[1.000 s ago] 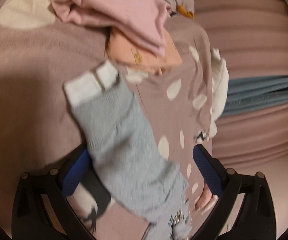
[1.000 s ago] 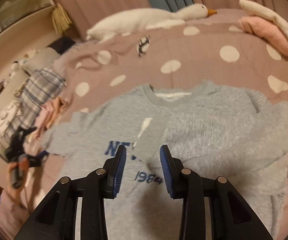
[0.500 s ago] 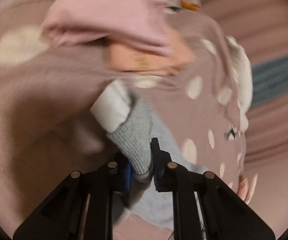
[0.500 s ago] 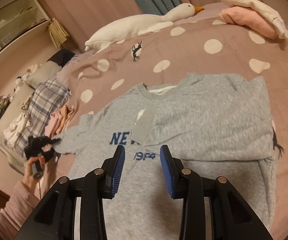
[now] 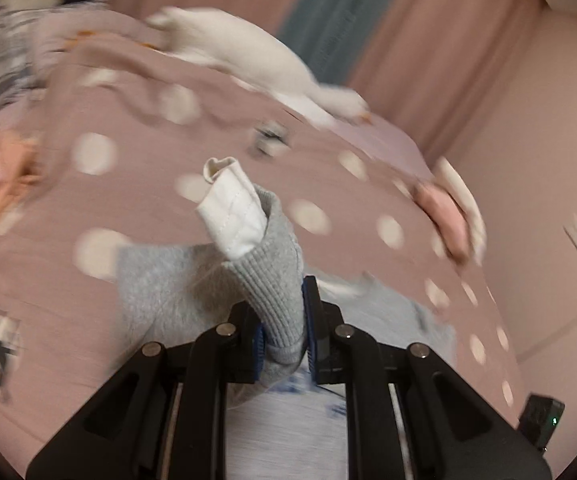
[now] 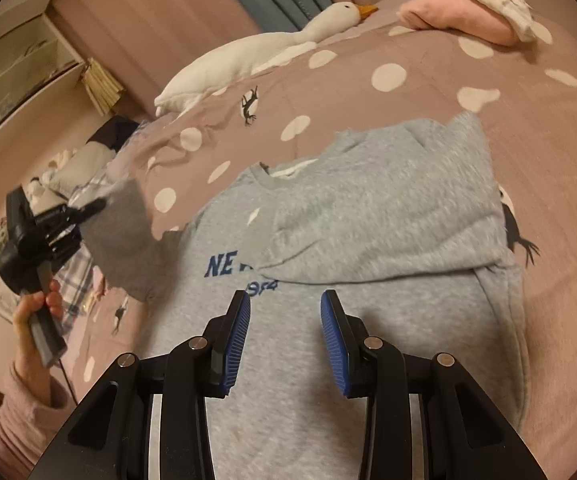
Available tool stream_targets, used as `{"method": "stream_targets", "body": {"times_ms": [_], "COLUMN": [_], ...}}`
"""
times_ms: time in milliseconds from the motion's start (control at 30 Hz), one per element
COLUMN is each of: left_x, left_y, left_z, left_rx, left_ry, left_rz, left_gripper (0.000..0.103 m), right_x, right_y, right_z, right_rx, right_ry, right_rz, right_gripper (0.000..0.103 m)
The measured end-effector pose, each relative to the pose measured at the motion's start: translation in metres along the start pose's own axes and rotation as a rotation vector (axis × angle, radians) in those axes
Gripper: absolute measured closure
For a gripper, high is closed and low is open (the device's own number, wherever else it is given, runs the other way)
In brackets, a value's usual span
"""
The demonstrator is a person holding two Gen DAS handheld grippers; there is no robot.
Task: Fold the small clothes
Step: 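Fold the held sleeve across the chest with the left tool and release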
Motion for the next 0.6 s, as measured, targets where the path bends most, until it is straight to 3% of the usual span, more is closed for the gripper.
{"method": "stream_targets", "body": {"times_ms": [100, 200, 267, 300, 333, 433, 600], "left_x": [-0.042, -0.059, -0.063, -0.064, -0.071, -0.079, -0.052], "left_y": [0.031, 0.058, 0.071, 0.080, 0.087, 0.089, 0.083], "left_z": [-0.023, -0.050, -0.061, -0.067, -0.063, -0.057, -0.035], "left_rx": [0.066, 0.109, 0.145, 0.178, 0.185, 0.168, 0.136], "left_ry": [-0.001, -0.041, -0.070, -0.065, -0.055, -0.060, -0.067], "left_rz": [-0.074, -0.124, -0.144, -0.153, -0.160, -0.196, -0.154], "left_gripper": [0.086, 0.082, 0.058, 0.036, 0.032, 0.031, 0.023], "right_x": [-0.004, -0.007, -0.009, -0.010, -0.012, -0.016, -0.009], "right_y": [0.002, 0.004, 0.005, 0.005, 0.006, 0.007, 0.006], "right_z": [0.006, 0.011, 0.013, 0.014, 0.015, 0.016, 0.001], "right_rx": [-0.007, -0.005, -0.003, -0.003, -0.005, -0.006, 0.032], "right_ry": [-0.009, -0.011, -0.013, -0.016, -0.019, -0.025, -0.058], "right_rz": [-0.015, -0.025, -0.037, -0.042, -0.047, -0.063, -0.073], "right_gripper": [0.066, 0.066, 0.066, 0.065, 0.065, 0.064, 0.063]}}
Point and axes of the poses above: each gripper's, at about its wrist camera, not at the fingertips, and z roughly against the way its jaws point, x to its left, y to its underside, the point moved 9 cm from there along -z, roughly the way its jaws point, and after that the axes turned 15 degrees about -y, right-handed, at the moved point
